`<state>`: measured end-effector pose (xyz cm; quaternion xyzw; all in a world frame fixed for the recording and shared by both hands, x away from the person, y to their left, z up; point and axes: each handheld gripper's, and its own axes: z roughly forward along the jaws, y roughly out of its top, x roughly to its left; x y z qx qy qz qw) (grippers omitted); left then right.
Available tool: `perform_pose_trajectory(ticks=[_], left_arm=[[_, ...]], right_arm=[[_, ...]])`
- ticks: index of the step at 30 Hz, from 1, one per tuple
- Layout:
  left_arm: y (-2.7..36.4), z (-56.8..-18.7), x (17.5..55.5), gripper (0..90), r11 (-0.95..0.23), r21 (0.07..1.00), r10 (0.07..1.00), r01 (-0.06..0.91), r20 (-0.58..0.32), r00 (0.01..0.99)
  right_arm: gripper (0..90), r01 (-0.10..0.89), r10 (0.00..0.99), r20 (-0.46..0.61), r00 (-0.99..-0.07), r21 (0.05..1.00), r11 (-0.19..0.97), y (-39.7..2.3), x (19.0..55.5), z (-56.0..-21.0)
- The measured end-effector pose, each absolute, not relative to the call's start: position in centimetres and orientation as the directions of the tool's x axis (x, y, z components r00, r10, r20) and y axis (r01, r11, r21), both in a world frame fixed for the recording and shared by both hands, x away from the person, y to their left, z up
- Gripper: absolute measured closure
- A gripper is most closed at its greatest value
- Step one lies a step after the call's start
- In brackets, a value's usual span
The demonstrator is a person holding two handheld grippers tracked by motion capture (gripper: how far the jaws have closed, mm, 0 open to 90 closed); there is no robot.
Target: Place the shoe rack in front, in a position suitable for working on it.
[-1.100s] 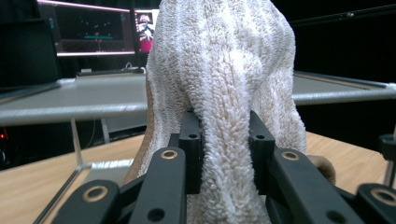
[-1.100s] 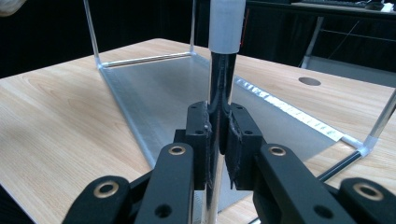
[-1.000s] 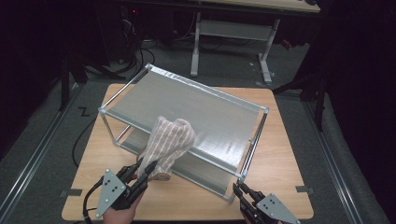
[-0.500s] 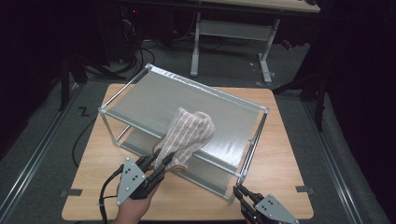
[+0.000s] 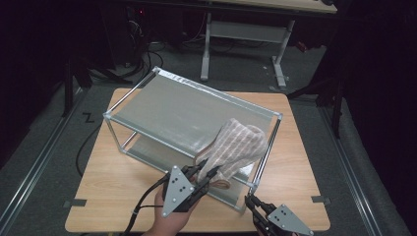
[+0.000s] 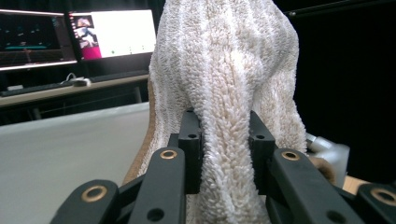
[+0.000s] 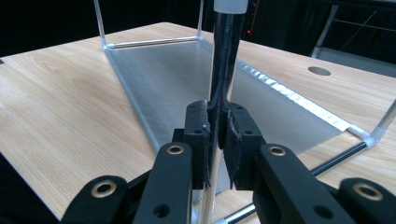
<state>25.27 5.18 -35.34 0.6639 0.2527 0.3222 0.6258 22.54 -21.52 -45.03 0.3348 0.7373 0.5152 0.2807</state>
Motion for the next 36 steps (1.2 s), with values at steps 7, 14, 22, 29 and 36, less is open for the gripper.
perform_pose_trajectory(ticks=[7, 14, 22, 29, 36], left_arm=[[2.1, -34.9, 25.9, 73.3, -0.101, 0.993, 0.729, -0.058, 0.113, 0.675], [1.9, -35.8, 26.7, 70.7, -0.139, 0.99, 0.754, -0.023, 0.121, 0.646], [1.9, -35.7, 26.7, 44.8, -0.121, 0.993, 0.746, -0.016, 0.101, 0.658], [1.0, -35.7, 26.5, 47.0, -0.165, 0.985, 0.749, -0.059, 0.164, 0.642], [0.9, -36.6, 27.3, 51.8, -0.213, 0.977, 0.767, -0.001, 0.168, 0.619]], right_arm=[[80.2, 0.2, 0.782, -0.079, -0.618, 0.946, 0.254, -21.5, 22.6, -45.0], [80.2, 0.202, 0.781, -0.076, -0.619, 0.946, 0.252, -21.5, 22.6, -45.0], [80.2, 0.203, 0.783, -0.075, -0.617, 0.947, 0.25, -21.4, 22.6, -45.0], [80.2, 0.201, 0.781, -0.075, -0.62, 0.947, 0.251, -21.4, 22.7, -45.0], [80.2, 0.204, 0.78, -0.073, -0.621, 0.946, 0.251, -21.4, 22.6, -45.0]])
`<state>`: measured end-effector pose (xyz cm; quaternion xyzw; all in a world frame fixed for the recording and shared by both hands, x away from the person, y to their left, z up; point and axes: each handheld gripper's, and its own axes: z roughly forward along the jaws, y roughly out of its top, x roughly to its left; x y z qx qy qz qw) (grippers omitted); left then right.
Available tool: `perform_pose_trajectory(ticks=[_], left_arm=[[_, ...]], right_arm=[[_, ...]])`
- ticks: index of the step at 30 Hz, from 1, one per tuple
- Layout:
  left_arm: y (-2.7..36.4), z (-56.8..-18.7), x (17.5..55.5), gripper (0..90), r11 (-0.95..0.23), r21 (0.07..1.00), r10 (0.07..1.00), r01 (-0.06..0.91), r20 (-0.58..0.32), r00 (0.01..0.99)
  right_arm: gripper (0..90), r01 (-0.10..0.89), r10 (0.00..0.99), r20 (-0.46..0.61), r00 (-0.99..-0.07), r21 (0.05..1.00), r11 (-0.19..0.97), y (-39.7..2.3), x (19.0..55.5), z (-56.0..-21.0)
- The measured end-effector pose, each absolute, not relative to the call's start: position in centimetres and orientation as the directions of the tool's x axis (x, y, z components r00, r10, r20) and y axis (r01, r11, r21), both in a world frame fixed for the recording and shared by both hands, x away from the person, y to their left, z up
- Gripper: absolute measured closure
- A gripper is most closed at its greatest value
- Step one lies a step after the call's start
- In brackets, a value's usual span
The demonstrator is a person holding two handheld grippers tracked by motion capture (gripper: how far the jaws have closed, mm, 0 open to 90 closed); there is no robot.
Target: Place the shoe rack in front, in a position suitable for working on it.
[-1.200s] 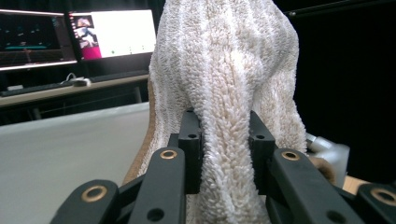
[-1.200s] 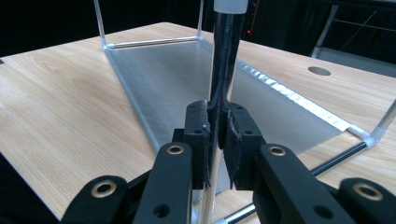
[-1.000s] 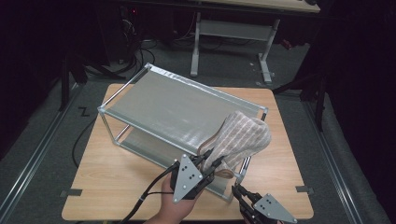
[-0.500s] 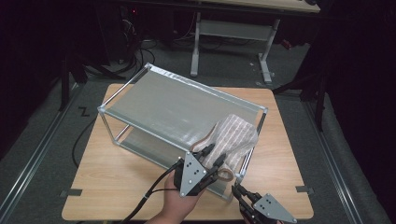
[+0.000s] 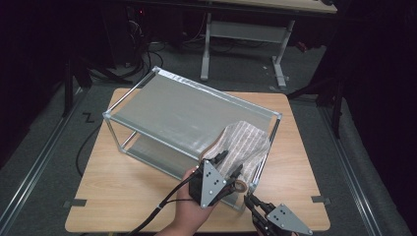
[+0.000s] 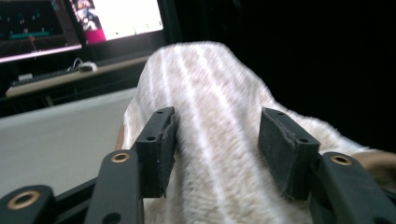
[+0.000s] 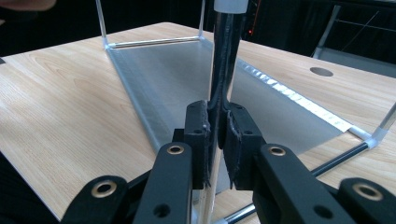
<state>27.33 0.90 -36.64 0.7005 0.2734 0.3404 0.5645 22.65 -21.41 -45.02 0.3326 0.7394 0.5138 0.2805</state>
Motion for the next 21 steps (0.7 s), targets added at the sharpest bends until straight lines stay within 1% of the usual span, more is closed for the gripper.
perform_pose_trajectory(ticks=[1, 2, 3, 5, 6, 9, 12, 13, 17, 18, 19, 21], left_arm=[[1.0, -36.8, 27.4, 51.8, -0.215, 0.977, 0.766, 0.002, 0.168, 0.621], [1.3, -37.0, 27.5, 58.2, -0.198, 0.98, 0.755, 0.012, 0.145, 0.64], [1.3, -37.0, 27.5, 62.3, -0.198, 0.98, 0.755, 0.012, 0.145, 0.64], [1.5, -37.0, 27.6, 68.3, -0.209, 0.978, 0.755, 0.01, 0.155, 0.637], [1.7, -37.0, 27.7, 69.4, -0.209, 0.978, 0.757, 0.015, 0.152, 0.636], [2.3, -37.1, 28.1, 70.5, -0.191, 0.981, 0.766, 0.031, 0.13, 0.629], [4.1, -37.0, 28.9, 71.5, -0.195, 0.98, 0.793, 0.043, 0.132, 0.595], [4.1, -37.0, 28.9, 71.6, -0.195, 0.98, 0.793, 0.043, 0.132, 0.595], [6.4, -37.1, 30.0, 71.7, -0.199, 0.979, 0.822, 0.05, 0.139, 0.552], [7.7, -37.1, 30.6, 71.9, -0.2, 0.978, 0.836, 0.057, 0.14, 0.531], [7.7, -37.1, 30.6, 71.9, -0.2, 0.978, 0.836, 0.057, 0.14, 0.531], [9.0, -37.1, 31.2, 71.9, -0.201, 0.978, 0.849, 0.059, 0.144, 0.508]], right_arm=[[80.2, 0.204, 0.78, -0.073, -0.621, 0.946, 0.251, -21.4, 22.6, -45.0], [80.2, 0.203, 0.78, -0.074, -0.621, 0.946, 0.252, -21.4, 22.6, -45.0], [80.2, 0.203, 0.78, -0.074, -0.621, 0.946, 0.252, -21.4, 22.6, -45.0], [80.2, 0.206, 0.783, -0.071, -0.618, 0.947, 0.248, -21.3, 22.6, -45.0], [80.2, 0.205, 0.783, -0.071, -0.618, 0.947, 0.247, -21.3, 22.6, -45.0], [80.2, 0.205, 0.784, -0.072, -0.617, 0.947, 0.249, -21.3, 22.6, -45.0], [80.3, 0.205, 0.784, -0.072, -0.617, 0.946, 0.249, -21.3, 22.6, -45.0], [80.3, 0.205, 0.784, -0.072, -0.617, 0.946, 0.249, -21.3, 22.6, -45.0], [80.3, 0.205, 0.783, -0.073, -0.617, 0.946, 0.25, -21.3, 22.6, -45.0], [80.3, 0.208, 0.785, -0.072, -0.615, 0.946, 0.249, -21.3, 22.6, -45.0], [80.3, 0.208, 0.785, -0.072, -0.615, 0.946, 0.249, -21.3, 22.6, -45.0], [80.3, 0.207, 0.785, -0.073, -0.615, 0.946, 0.25, -21.3, 22.6, -45.0]])
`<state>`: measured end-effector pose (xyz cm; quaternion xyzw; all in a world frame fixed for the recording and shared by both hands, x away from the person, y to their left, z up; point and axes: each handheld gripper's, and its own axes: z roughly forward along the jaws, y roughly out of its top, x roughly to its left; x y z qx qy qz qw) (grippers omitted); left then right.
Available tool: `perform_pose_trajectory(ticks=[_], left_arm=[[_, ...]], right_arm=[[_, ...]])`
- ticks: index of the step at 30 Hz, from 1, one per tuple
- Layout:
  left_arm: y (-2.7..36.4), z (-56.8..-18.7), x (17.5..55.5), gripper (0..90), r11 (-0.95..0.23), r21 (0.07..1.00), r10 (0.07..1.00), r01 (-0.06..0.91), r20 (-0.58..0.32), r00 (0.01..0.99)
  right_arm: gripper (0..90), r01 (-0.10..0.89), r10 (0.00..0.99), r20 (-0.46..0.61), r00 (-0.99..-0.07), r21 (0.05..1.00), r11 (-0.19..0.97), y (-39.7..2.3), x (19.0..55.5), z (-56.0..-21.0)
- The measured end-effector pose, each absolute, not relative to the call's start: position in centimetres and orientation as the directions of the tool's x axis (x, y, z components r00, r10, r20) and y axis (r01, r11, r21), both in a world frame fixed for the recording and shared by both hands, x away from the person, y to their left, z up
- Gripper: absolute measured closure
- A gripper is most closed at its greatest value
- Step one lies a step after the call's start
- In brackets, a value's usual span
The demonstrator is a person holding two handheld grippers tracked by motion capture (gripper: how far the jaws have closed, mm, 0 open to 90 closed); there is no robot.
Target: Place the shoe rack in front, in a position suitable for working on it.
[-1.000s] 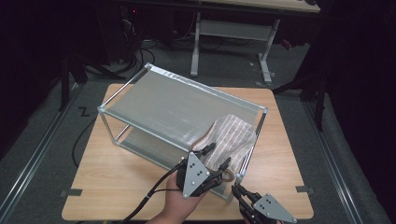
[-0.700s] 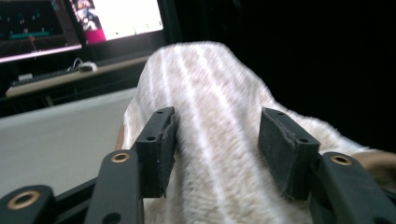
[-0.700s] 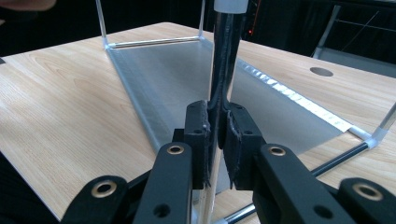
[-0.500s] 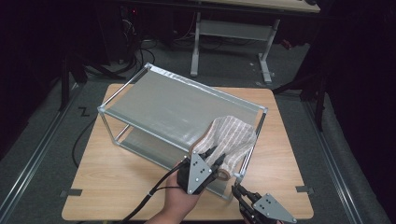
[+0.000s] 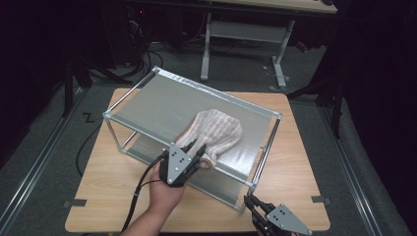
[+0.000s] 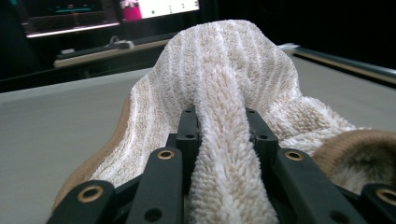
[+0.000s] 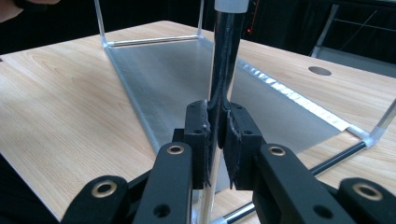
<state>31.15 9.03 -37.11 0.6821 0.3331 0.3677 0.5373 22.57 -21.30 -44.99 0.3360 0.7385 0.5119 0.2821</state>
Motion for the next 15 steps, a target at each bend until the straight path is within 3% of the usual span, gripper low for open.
perform_pose_trajectory(ticks=[15], left_arm=[[19.4, -37.3, 35.6, 71.6, -0.159, 0.982, 0.937, 0.104, 0.117, 0.328]], right_arm=[[80.2, 0.203, 0.785, -0.081, -0.614, 0.945, 0.257, -21.3, 22.5, -45.0]])
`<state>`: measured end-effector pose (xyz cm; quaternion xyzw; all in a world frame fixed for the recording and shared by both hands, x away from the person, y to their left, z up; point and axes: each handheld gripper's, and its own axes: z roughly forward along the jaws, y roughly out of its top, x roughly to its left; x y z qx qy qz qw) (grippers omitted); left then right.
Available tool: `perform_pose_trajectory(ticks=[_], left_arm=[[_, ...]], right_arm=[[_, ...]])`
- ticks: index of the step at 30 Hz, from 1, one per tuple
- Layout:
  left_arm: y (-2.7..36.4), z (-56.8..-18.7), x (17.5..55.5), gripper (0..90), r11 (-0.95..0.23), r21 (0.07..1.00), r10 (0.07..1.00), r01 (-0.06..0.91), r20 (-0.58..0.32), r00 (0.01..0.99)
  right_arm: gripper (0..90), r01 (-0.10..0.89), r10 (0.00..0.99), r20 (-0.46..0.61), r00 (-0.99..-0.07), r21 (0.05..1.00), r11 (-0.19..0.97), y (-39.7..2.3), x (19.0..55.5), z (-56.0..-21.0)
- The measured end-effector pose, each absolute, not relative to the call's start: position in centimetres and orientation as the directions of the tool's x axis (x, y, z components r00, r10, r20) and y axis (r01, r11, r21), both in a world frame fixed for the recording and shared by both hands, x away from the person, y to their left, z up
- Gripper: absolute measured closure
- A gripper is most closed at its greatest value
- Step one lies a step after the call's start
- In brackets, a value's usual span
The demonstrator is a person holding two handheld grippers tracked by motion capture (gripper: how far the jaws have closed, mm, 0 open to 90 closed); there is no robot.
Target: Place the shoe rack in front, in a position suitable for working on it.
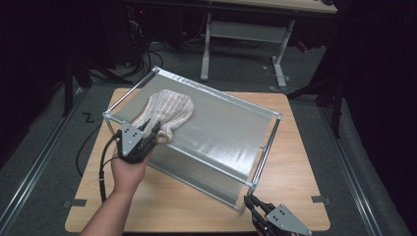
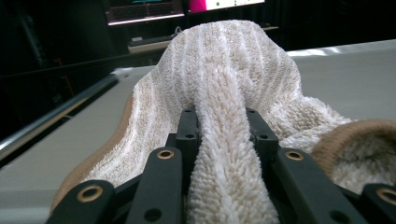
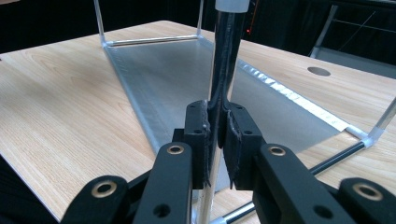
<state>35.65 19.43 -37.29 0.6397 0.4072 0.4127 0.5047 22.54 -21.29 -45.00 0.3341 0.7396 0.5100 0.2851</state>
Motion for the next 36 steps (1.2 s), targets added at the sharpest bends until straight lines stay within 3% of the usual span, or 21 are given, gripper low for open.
perform_pose_trajectory(ticks=[17, 27, 36], left_arm=[[26.4, -36.7, 37.9, 71.0, -0.164, 0.975, 0.975, 0.149, 0.137, 0.177], [25.3, -36.9, 37.2, 72.6, -0.159, 0.978, 0.967, 0.135, 0.127, 0.223], [21.0, -37.1, 35.2, 72.9, -0.172, 0.98, 0.944, 0.102, 0.134, 0.302]], right_arm=[[80.2, 0.2, 0.783, -0.086, -0.617, 0.944, 0.261, -21.3, 22.5, -45.0], [80.2, 0.203, 0.785, -0.08, -0.615, 0.945, 0.256, -21.3, 22.5, -45.0], [80.2, 0.203, 0.786, -0.088, -0.611, 0.943, 0.263, -21.2, 22.5, -44.9]])
